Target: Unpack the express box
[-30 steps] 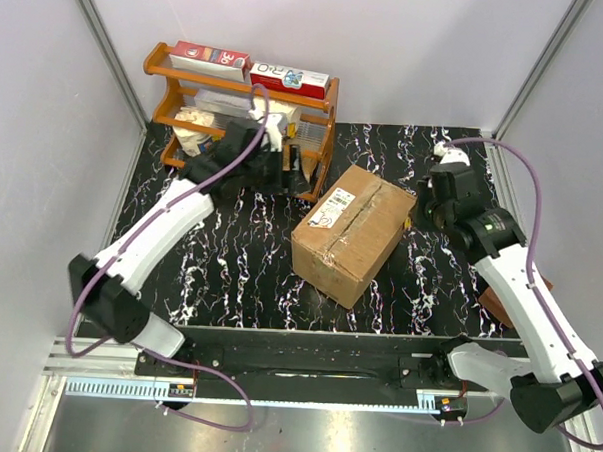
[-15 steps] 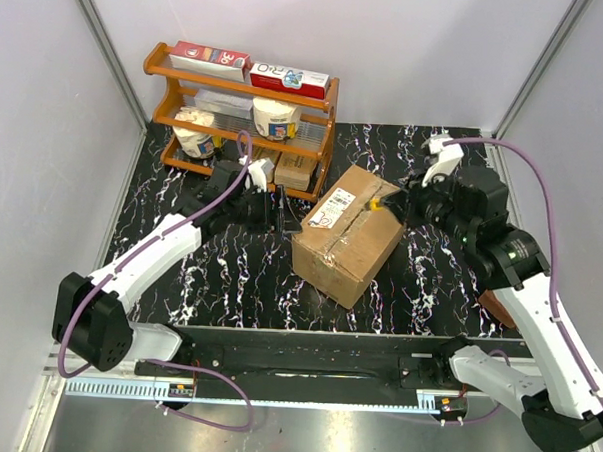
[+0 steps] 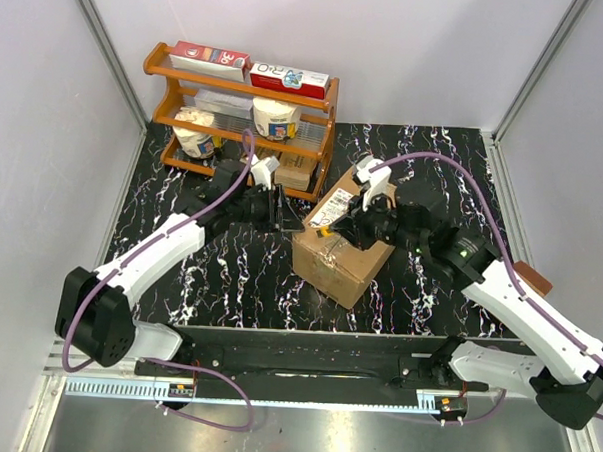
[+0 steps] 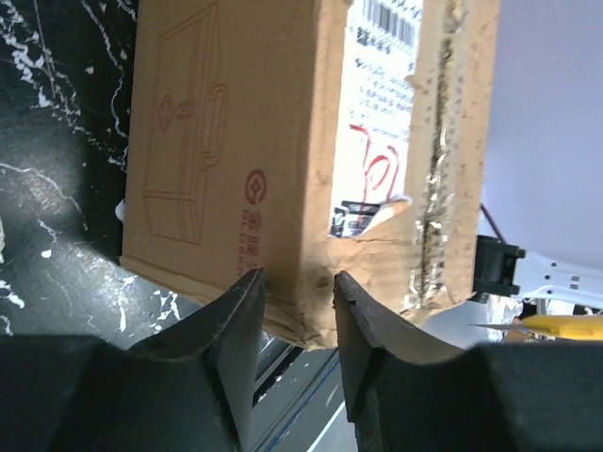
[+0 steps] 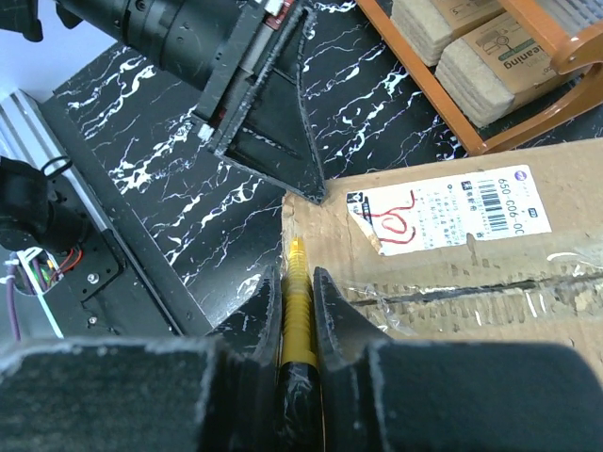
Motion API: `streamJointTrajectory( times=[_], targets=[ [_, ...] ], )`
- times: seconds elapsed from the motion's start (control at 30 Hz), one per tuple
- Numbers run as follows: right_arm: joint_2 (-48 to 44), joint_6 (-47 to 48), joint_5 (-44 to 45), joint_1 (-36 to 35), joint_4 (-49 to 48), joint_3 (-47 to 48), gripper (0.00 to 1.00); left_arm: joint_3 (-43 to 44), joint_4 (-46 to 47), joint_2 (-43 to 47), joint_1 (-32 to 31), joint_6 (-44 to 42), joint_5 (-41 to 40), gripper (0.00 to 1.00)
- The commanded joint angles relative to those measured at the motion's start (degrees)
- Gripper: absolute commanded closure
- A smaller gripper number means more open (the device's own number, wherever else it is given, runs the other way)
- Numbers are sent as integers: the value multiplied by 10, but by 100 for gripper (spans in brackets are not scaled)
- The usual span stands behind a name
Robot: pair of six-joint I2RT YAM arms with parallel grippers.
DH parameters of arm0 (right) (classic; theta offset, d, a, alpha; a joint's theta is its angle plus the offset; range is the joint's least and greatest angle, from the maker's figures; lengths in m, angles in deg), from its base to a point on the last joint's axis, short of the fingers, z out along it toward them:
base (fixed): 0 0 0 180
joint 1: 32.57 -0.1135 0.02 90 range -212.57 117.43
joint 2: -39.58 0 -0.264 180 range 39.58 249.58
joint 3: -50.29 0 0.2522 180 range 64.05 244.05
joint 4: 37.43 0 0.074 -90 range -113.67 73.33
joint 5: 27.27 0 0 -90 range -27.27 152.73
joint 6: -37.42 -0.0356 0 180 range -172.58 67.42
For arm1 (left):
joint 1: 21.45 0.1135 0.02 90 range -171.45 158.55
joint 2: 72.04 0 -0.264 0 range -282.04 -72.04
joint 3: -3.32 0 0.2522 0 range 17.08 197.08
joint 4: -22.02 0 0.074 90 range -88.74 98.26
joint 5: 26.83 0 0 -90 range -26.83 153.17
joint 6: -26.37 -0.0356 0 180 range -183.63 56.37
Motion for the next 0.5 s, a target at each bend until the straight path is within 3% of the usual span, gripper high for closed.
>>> streamJointTrajectory(
  times=[0.0, 0.07, 0.37, 0.47],
  targets=[
    [13, 27, 47, -24, -41, 6, 100, 8, -9, -16, 2, -29, 22, 63],
    [18, 32, 55, -30, -42, 7, 100, 8, -12, -24, 3, -34, 23, 68],
    [37, 68, 84, -58, -35, 6, 100, 26, -46, -60, 2, -67, 17, 71],
    [45, 75, 111, -66, -37, 8, 100, 40, -65, -78, 2, -87, 8, 80]
  ],
)
